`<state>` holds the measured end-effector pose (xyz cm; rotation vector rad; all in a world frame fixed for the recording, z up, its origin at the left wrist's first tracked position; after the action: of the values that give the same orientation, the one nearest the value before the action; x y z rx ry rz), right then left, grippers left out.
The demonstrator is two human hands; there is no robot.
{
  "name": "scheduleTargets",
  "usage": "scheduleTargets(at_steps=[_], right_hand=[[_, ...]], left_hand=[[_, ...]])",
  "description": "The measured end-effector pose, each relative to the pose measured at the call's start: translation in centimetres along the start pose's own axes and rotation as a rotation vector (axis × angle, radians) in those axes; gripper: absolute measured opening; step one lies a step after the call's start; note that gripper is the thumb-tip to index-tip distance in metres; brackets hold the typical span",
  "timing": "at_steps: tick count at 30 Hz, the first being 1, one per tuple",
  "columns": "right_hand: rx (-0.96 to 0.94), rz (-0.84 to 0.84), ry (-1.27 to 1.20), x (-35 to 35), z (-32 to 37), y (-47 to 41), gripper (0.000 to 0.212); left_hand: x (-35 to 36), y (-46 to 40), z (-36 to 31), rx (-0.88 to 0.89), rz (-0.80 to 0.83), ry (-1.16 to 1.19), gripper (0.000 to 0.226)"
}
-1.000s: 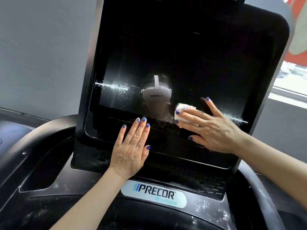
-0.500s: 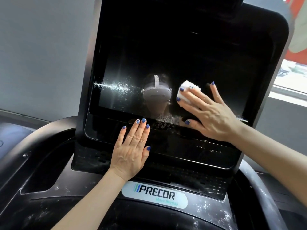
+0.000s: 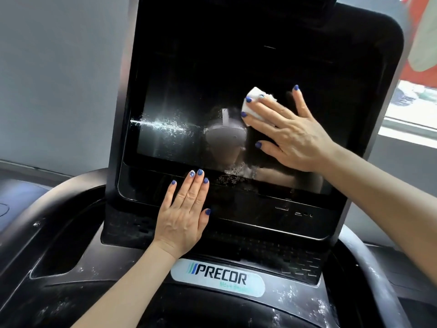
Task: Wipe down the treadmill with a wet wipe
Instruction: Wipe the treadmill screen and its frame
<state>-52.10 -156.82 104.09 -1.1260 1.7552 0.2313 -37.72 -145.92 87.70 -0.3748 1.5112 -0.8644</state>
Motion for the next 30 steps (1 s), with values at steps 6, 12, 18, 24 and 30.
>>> scheduleTargets(at_steps=[6,12,18,24,30], right_hand=[[0.230,-0.009,-0.040,-0.1,-4.0,3.2,0.061],[0.278,-0.020,-0.116,1.3,-0.3,5.1,0.064],[0.087,0.058,-0.109,3.9,5.6,11.1,0.065],[-0.143,0.112,-0.009,4.1,5.8,13.4,0.063],[0.127,0.061,0.026,1.6,-2.7,9.8,0.061]], left_hand=[[-0.3,-0.3,0.0,-0.035,0.021,0.029,0.062],[-0.5,-0.1,-3.5,0.031,0.032,0.134,0.061],[0.7,0.1,-5.4,0.016,0.074,0.073,0.060],[0.9,0.2,-5.4,0.028,0.094,0.054,0.058],[1.1,0.3,-5.4,0.013,0.103,0.059,0.057]])
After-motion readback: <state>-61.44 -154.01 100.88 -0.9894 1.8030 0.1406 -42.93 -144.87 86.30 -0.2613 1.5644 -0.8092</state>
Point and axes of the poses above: each hand's wrist, its own y-axis away from the middle knuckle, its own x-axis out of the palm, z = x × y, the point moved 10 cm from there along -y, towards the middle knuckle, and after that the axes turned 3 degrees about x, right-handed, at the moved point
